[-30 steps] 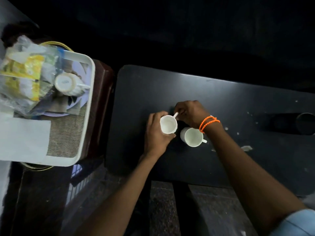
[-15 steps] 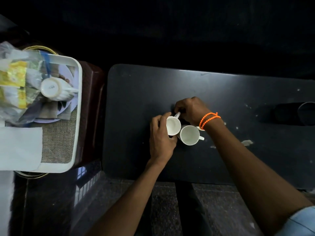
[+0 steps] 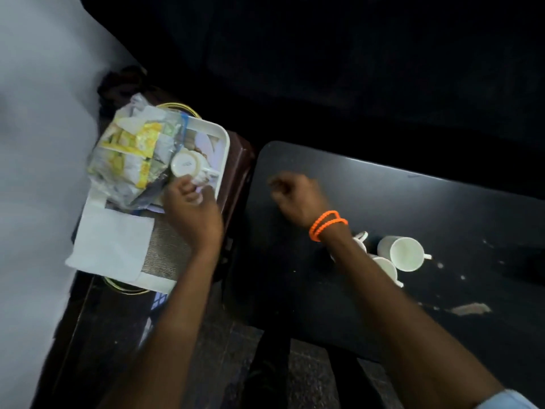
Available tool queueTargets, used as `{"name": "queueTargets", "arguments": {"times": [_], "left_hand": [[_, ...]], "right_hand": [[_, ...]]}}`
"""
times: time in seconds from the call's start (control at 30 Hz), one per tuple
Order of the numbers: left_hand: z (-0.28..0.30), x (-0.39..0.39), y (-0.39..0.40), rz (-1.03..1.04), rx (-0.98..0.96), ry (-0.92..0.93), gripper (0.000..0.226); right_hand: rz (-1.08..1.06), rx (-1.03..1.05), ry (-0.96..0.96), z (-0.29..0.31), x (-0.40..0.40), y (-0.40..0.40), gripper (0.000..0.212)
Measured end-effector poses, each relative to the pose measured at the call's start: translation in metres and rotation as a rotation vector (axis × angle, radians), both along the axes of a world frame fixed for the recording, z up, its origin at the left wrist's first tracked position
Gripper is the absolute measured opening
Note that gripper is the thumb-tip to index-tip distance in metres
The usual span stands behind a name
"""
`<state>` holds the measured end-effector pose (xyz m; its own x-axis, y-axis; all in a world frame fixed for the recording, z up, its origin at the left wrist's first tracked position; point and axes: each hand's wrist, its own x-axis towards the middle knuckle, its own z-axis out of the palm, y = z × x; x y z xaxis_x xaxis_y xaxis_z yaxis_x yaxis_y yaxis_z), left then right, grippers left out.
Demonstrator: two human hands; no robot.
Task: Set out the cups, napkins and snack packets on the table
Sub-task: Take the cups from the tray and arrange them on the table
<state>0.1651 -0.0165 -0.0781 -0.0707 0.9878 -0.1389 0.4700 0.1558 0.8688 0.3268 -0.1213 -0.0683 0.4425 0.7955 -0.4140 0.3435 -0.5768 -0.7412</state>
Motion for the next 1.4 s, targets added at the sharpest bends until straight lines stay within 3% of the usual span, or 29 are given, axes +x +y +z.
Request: {"name": "queueTargets", "arguments": {"times": [0.07,0.17,0.27,0.37,0.47,0.57,0.63,0.73,0.83,0.97,1.17,1.4], "left_hand": [[0.008,-0.008,0.036,0.098,-0.027,0.037,0.039],[0.011,-0.014,0.067,-0.016,-0.244,-0.019,0.032],[0.022,-0.015,0.078,-0.076,-0.462,-0.181,0.022],[0.034,-0.016,0.082,-0.002,-0.517,-0.297,0.018],[0.040,-0.027,0.078,0.017,-0.563,-0.484,0.008],[0.037,-0.037,0.064,-0.234,-0.593,-0.772,0.011],[0.029,-0.032,0.051,-0.385,-0.655,-0.857,0.023],[0.015,-0.005,0.022,-0.545,-0.807,-0.773,0.042],[0.003,0.034,-0.012,-0.807,-0.862,-0.590,0.060],[-0.015,0.087,-0.057,-1.079,-0.777,-0.374,0.060],[-0.037,0.134,-0.104,-1.224,-0.706,-0.231,0.065],[-0.053,0.135,-0.118,-1.250,-0.674,-0.132,0.076]], "right_hand": [[-0.015,0.067,0.093,0.004,-0.028,0.034,0.033],[-0.170,0.073,0.369,0.010,-0.058,0.077,0.047],[-0.177,-0.014,0.380,0.011,-0.071,0.107,0.052],[-0.192,-0.017,0.342,0.015,-0.076,0.113,0.045],[-0.274,0.149,0.403,0.022,-0.074,0.099,0.033],[-0.361,0.368,0.494,0.027,-0.055,0.068,0.016],[-0.355,0.396,0.512,0.031,-0.036,0.039,0.009],[-0.346,0.304,0.533,0.035,0.000,-0.016,0.038],[-0.289,0.129,0.337,0.027,0.042,-0.070,0.057],[-0.339,-0.035,-0.013,0.007,0.067,-0.121,0.036],[-0.510,-0.063,-0.155,-0.025,0.077,-0.164,0.030],[-0.370,-0.046,-0.286,-0.040,0.067,-0.176,0.033]]}}
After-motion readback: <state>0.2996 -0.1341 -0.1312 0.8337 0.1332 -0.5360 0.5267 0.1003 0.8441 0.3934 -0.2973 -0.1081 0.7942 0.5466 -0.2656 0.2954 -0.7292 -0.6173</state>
